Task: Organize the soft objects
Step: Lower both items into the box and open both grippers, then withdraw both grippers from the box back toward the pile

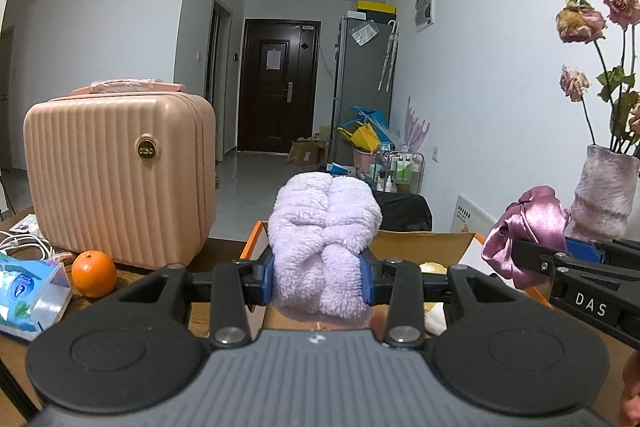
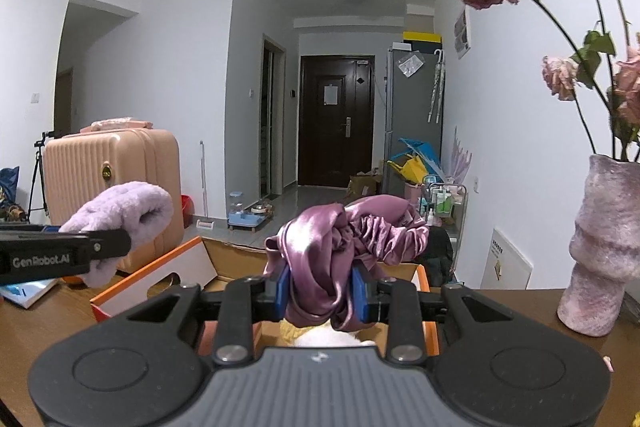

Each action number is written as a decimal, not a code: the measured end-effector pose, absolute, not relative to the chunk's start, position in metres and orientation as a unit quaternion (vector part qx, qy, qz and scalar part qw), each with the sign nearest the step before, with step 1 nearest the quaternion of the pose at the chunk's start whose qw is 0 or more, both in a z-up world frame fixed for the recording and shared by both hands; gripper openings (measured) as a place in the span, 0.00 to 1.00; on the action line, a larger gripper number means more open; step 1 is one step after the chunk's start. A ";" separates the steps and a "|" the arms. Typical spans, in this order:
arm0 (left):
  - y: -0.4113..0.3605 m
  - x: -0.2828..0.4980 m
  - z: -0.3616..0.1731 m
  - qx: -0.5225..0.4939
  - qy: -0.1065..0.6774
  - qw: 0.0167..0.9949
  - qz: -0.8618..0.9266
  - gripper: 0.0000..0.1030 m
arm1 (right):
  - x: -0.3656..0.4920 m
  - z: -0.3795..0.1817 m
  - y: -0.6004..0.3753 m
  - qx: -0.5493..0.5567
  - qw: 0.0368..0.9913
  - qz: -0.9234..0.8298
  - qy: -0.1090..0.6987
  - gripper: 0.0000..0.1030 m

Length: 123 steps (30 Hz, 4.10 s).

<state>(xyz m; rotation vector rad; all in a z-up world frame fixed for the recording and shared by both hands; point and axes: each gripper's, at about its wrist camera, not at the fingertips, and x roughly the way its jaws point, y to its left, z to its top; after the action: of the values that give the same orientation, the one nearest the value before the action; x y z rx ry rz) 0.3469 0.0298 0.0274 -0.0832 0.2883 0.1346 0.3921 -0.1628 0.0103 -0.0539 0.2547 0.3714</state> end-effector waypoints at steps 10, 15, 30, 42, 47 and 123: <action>0.030 0.380 0.020 -0.035 0.153 0.985 0.069 0.38 | 0.422 0.004 -0.161 -0.034 0.971 0.188 0.143 0.30; 0.027 0.394 0.017 -0.030 0.153 0.985 0.066 0.38 | 0.438 -0.001 -0.161 -0.031 0.969 0.188 0.154 0.30; 0.023 0.420 0.001 -0.022 0.180 0.981 0.064 0.50 | 0.457 -0.009 -0.154 -0.033 0.965 0.187 0.179 0.36; 0.031 0.418 0.001 -0.028 0.174 0.978 0.115 1.00 | 0.462 -0.012 -0.159 -0.031 0.969 0.144 0.196 1.00; 0.034 0.420 0.001 -0.026 0.182 0.976 0.116 1.00 | 0.461 -0.013 -0.159 -0.034 0.969 0.140 0.199 1.00; 0.005 0.163 -0.001 -0.002 0.172 0.984 0.040 1.00 | 0.173 -0.017 -0.225 -0.014 0.981 0.131 0.139 1.00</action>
<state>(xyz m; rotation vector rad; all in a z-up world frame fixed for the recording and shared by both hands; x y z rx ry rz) 0.1626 0.0048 -0.0011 -0.0048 0.3455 0.0808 0.1732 -0.2254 -0.0169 -0.0274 0.2789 0.2644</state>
